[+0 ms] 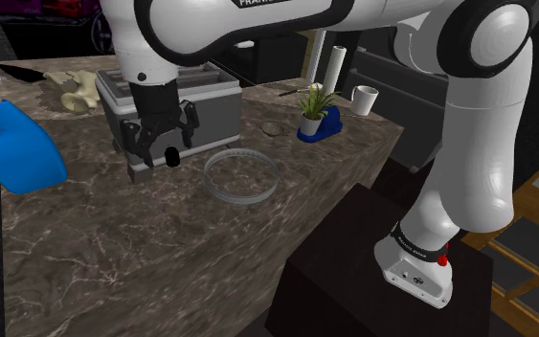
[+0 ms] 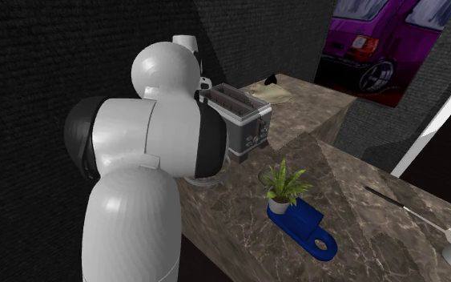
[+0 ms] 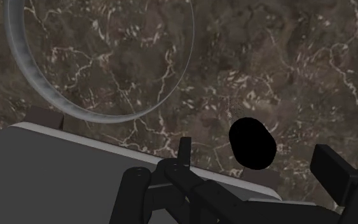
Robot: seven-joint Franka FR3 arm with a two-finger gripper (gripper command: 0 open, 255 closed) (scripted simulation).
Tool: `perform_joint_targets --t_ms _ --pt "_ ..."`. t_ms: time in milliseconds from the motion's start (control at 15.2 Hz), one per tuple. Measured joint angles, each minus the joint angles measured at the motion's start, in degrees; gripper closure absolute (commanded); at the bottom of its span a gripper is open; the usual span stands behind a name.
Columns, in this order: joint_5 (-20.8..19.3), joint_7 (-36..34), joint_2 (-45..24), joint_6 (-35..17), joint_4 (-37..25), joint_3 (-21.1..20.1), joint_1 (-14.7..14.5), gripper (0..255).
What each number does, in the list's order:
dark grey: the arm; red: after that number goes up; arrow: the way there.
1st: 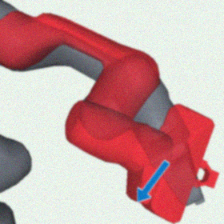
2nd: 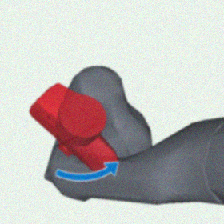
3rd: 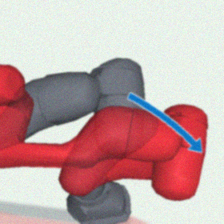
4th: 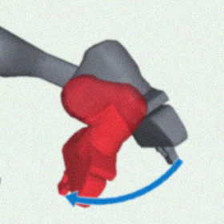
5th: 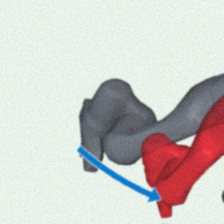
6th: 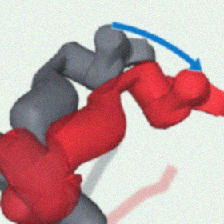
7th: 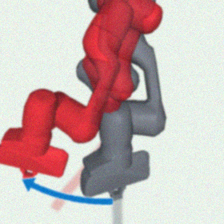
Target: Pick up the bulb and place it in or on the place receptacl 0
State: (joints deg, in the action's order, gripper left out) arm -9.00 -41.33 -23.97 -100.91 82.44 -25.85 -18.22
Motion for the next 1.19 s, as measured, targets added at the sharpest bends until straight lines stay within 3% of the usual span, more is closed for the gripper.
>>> perform_joint_targets --t_ms 462,528,1188 --pt "0.0 -0.01 0.1 -1.25 1.35 0.04 0.17 0" --pt "0.0 -0.01 0.1 -1.25 1.35 0.04 0.17 255" --pt "0.02 -0.01 0.12 -1.27 1.35 0.02 0.16 255"
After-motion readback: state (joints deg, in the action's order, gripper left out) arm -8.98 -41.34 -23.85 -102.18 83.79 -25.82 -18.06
